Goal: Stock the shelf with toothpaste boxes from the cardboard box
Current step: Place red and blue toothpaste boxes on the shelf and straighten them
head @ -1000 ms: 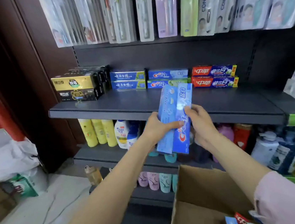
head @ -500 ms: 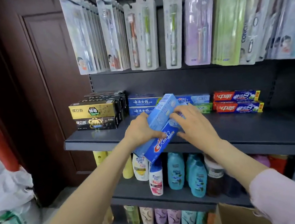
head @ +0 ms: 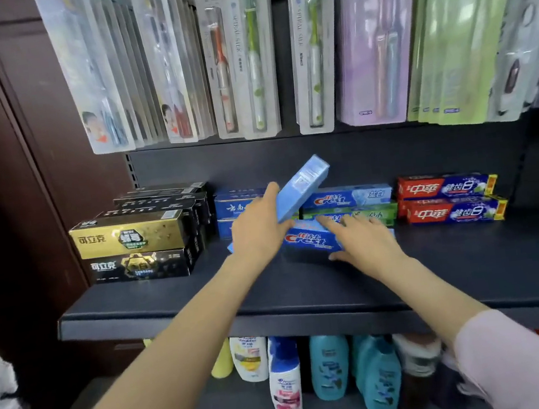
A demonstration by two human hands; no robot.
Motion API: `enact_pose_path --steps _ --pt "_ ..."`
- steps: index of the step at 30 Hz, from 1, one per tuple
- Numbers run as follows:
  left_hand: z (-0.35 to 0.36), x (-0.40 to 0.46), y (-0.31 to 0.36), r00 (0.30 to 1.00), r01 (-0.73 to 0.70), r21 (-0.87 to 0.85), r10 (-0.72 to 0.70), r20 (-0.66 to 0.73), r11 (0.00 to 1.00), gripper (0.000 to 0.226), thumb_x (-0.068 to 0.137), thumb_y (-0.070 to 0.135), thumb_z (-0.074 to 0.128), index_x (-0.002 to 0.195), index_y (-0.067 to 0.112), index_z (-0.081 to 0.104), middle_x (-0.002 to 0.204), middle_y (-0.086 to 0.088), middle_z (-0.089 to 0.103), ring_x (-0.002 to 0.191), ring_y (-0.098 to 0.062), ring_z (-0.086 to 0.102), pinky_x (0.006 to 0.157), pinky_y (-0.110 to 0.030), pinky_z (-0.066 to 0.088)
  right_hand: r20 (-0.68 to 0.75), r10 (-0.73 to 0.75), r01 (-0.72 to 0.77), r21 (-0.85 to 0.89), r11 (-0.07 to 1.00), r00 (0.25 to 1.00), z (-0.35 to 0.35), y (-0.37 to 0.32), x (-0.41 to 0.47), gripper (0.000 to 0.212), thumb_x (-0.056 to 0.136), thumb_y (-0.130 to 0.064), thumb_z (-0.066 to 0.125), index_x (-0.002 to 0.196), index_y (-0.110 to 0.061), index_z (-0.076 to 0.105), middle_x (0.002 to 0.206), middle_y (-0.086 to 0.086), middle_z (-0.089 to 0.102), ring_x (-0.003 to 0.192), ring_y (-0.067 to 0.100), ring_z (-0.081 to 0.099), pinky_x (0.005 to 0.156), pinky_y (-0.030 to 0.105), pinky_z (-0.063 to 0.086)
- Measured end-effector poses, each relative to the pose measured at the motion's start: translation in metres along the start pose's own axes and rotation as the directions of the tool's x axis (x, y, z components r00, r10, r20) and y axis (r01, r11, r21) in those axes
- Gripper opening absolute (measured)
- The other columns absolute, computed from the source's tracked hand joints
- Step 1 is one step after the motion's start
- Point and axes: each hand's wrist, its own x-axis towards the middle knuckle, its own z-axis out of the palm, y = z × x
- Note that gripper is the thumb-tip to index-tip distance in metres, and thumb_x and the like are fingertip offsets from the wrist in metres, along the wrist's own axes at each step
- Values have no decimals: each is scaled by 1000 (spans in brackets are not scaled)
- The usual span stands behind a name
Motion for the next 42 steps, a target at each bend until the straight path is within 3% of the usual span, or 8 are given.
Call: enact_pose_path --steps 17,29,32,34,36,38,39,42 --pt "47 80 -18 983 -1 -122 24 183 993 42 82 35 68 109 20 40 107 -5 60 92 -29 57 66 -35 40 -25 175 -175 6 984 984 43 66 100 69 93 -30 54 150 -34 14 139 8 32 131 27 30 115 44 18" --pt "56 92 -13 966 -61 -160 98 238 985 47 79 39 71 114 22 44 111 -2 59 97 -24 55 67 -34 40 -57 291 -294 -52 954 955 59 68 95 48 92 -19 54 138 -18 42 132 9 38 125 26 37 99 40 37" --pt "57 91 -11 961 -70 -164 111 252 984 44 79 34 71 115 22 49 112 -2 59 101 -24 55 70 -35 43 -5 257 -255 115 960 966 57 66 94 48 92 -13 54 138 -12 41 135 11 36 128 27 36 102 37 37" --pt "57 86 -8 964 -131 -85 147 220 988 44 81 25 67 121 21 49 116 -2 55 104 -25 55 73 -35 43 -45 349 -268 549 791 936 51 65 92 41 94 -11 50 135 -12 48 133 12 41 125 25 42 101 32 37" --pt "59 81 -6 965 -210 25 203 165 977 47 83 17 63 126 19 46 118 -4 49 106 -26 54 77 -36 43 79 475 -230 936 267 876 39 57 83 36 95 -10 45 130 -15 53 127 13 52 108 21 54 89 29 44" --pt "61 79 -2 963 -264 130 253 97 956 50 84 14 62 129 16 42 121 -5 45 111 -26 50 85 -35 40 320 347 -198 918 -343 882 22 48 71 29 97 -21 41 120 -12 55 115 16 61 94 24 62 76 30 51" --pt "63 78 0 954 -299 197 289 76 934 51 84 15 62 130 15 40 123 -5 44 114 -26 47 89 -34 38 372 274 -204 848 -489 887 17 46 67 29 97 -28 41 114 -11 56 109 16 64 91 25 64 73 32 53" --pt "67 77 8 917 -396 312 391 82 863 58 85 28 63 135 16 35 125 -4 44 117 -24 43 94 -32 34 344 316 -165 863 -477 884 17 47 62 24 96 -27 51 110 -10 56 105 12 65 93 21 65 71 33 57"
